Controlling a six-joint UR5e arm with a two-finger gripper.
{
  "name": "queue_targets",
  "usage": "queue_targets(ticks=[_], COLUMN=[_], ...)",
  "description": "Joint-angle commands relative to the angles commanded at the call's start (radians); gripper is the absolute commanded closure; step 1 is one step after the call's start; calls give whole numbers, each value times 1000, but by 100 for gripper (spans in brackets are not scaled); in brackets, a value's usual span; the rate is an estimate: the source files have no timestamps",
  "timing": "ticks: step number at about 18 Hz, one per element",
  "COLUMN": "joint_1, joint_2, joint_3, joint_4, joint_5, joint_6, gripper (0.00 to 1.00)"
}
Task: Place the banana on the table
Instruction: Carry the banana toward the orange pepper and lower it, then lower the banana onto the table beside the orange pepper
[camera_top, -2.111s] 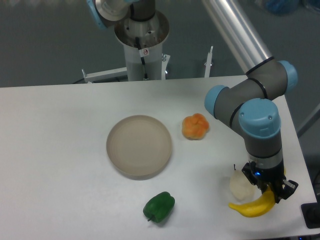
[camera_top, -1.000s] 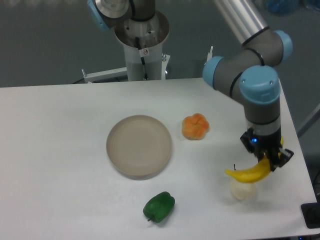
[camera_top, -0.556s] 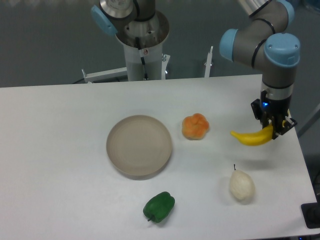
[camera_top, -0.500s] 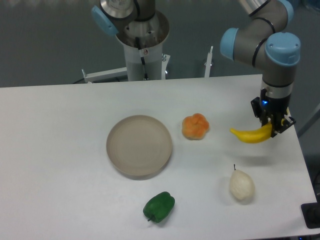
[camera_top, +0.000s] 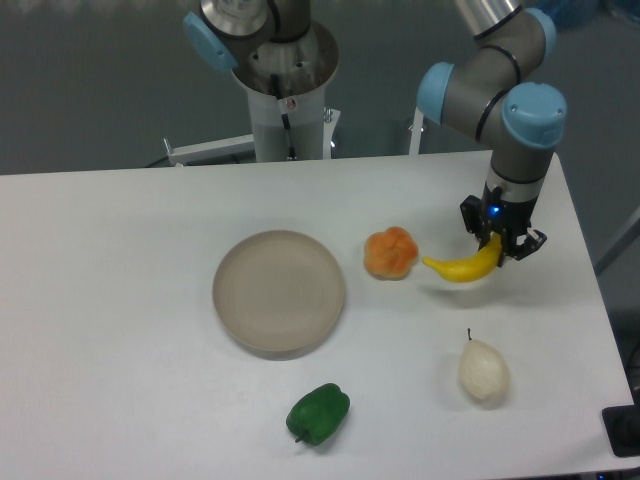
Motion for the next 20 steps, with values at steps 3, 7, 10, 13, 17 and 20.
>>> queue_targets(ticks=[3,7,10,13,17,20], joint_1=[-6,-12,-17,-20,-20,-18], joint_2=[-35,-51,-68,-87,-95,-97], joint_3=[12,12,24,40,45,49], joint_4=[3,18,20,21,23,23], joint_5=[2,6,6,8,14,14], joint_6=[-63,-66,-62,-54,-19,-6], gripper=[64,64,63,62,62,62])
